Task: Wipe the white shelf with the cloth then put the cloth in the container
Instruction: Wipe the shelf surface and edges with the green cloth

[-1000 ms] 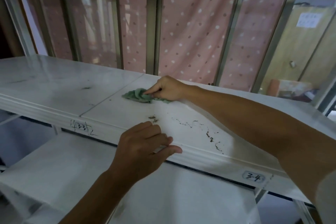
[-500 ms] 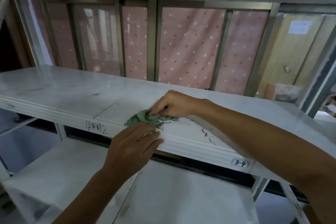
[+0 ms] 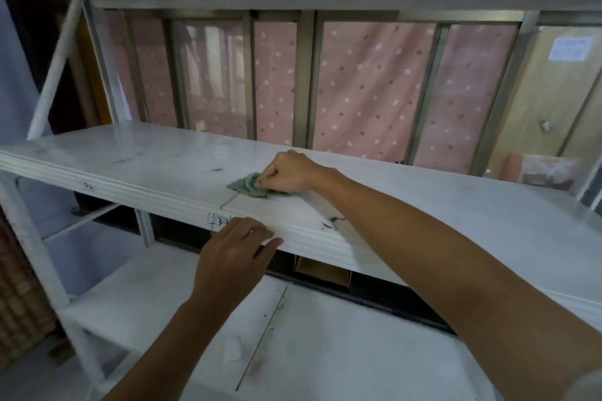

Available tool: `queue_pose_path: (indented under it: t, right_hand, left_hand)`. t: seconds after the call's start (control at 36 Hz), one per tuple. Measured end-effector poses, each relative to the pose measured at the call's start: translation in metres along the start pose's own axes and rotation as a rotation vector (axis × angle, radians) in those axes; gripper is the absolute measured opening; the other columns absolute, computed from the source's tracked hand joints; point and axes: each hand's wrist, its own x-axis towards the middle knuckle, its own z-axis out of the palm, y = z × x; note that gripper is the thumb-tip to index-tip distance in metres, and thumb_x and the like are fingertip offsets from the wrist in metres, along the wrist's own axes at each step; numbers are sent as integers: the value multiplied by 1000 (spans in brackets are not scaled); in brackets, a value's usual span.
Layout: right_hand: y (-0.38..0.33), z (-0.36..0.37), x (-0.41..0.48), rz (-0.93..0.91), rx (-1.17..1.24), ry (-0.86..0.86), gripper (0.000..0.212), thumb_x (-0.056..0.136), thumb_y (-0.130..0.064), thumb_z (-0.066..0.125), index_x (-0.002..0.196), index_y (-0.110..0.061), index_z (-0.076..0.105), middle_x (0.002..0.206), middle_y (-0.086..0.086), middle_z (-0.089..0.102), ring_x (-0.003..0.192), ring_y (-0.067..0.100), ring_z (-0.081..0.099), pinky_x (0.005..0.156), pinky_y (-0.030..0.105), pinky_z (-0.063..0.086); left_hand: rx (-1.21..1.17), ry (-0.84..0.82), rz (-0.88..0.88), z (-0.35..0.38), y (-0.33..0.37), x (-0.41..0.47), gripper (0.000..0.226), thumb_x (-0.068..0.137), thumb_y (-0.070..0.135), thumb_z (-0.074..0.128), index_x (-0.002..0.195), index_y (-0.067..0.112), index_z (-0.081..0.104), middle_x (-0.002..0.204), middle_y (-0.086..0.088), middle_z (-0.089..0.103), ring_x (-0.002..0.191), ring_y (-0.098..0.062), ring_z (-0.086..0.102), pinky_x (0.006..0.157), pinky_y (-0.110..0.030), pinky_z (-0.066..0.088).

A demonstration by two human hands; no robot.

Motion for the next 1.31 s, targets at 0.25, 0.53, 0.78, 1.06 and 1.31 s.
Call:
queue_pose_path:
  t: [0.25,0.53,0.78,1.06,1.31]
  right_hand:
    - [-57,25,-21,-18,-13,149,35,85,-45,68,61,-21,59,67,-4,61,68,13,55,57,27,38]
    - [-70,37,-51,59,107,165,32,81,-29,71,95,-12,48,101,6,45,77,20,52,64,35,44]
    - [-69,37,-72,289,-161,-51,80,94,-45,33,155,-8,-2,163,5,-13,150,24,-5,121,38,6]
    - [-65,31,-84,387,-203,-127,83,88,-55,32,157,-16,6,164,2,0,150,21,6,120,40,9]
    - [-26,15,-145,438,-255,-75,67,98,-48,18,157,-18,8,163,-2,3,149,9,5,121,36,-3]
  left_hand:
    - [2,104,-24,-15,-27,0,28,95,17,74,72,3,72,71,-11,71,64,-30,67,64,-40,60]
    - [-145,9,-131,0,-51,-6,24,95,17,60,78,3,69,79,-10,66,68,-27,61,58,-39,55]
    - [-219,-255,-313,8,-61,-16,36,91,25,48,110,2,68,108,-11,70,97,-30,66,77,-38,58]
    - [-427,-407,-408,11,-50,4,28,95,18,72,123,18,75,137,-11,67,136,-31,56,113,-42,39]
    - [-544,-442,-217,25,6,28,28,98,23,60,118,13,77,122,-2,76,128,-20,64,119,-32,36]
